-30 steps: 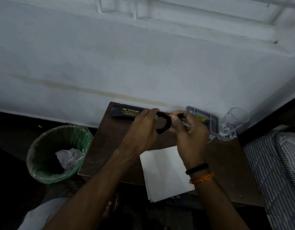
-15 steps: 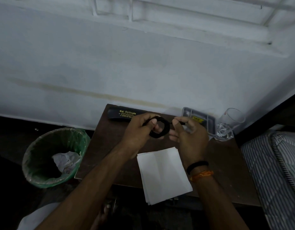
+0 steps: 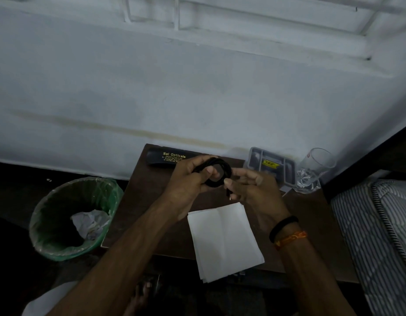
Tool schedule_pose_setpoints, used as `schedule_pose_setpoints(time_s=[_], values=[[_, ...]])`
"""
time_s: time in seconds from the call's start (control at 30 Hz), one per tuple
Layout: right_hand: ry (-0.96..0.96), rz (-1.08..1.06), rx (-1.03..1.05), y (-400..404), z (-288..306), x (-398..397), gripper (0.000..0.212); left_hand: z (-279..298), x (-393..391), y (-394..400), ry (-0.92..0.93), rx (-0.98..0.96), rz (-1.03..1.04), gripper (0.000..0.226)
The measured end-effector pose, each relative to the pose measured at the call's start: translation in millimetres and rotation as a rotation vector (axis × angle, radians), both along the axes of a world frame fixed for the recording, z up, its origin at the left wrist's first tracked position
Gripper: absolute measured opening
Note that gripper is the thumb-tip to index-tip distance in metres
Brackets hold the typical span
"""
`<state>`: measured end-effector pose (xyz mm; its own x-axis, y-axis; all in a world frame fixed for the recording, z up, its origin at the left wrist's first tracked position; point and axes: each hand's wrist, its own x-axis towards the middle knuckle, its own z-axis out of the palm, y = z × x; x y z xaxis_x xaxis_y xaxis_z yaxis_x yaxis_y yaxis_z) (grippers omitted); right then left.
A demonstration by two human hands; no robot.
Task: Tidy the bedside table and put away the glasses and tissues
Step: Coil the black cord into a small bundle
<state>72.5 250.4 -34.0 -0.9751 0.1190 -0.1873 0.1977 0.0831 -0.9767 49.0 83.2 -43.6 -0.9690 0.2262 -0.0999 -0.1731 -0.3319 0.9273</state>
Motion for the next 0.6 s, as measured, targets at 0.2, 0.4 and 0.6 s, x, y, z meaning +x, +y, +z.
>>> schedule_pose_setpoints(time_s=[0.2,0.4,0.6], values=[[-0.074,0.125,-0.006,0,1,-1,0.019,-4,-2,4,-0.033,0.042,-0.027,0.025],[-0.163,0.077,-0.142,4,-4,-6,0.022,-13,-4,4,0.057,-0.306,-0.044,0.026],[-0.061,-0.032,0.031,3,-15,-9,0.012,-23,-3,3,0.148,-0.69,-0.033,0.019]])
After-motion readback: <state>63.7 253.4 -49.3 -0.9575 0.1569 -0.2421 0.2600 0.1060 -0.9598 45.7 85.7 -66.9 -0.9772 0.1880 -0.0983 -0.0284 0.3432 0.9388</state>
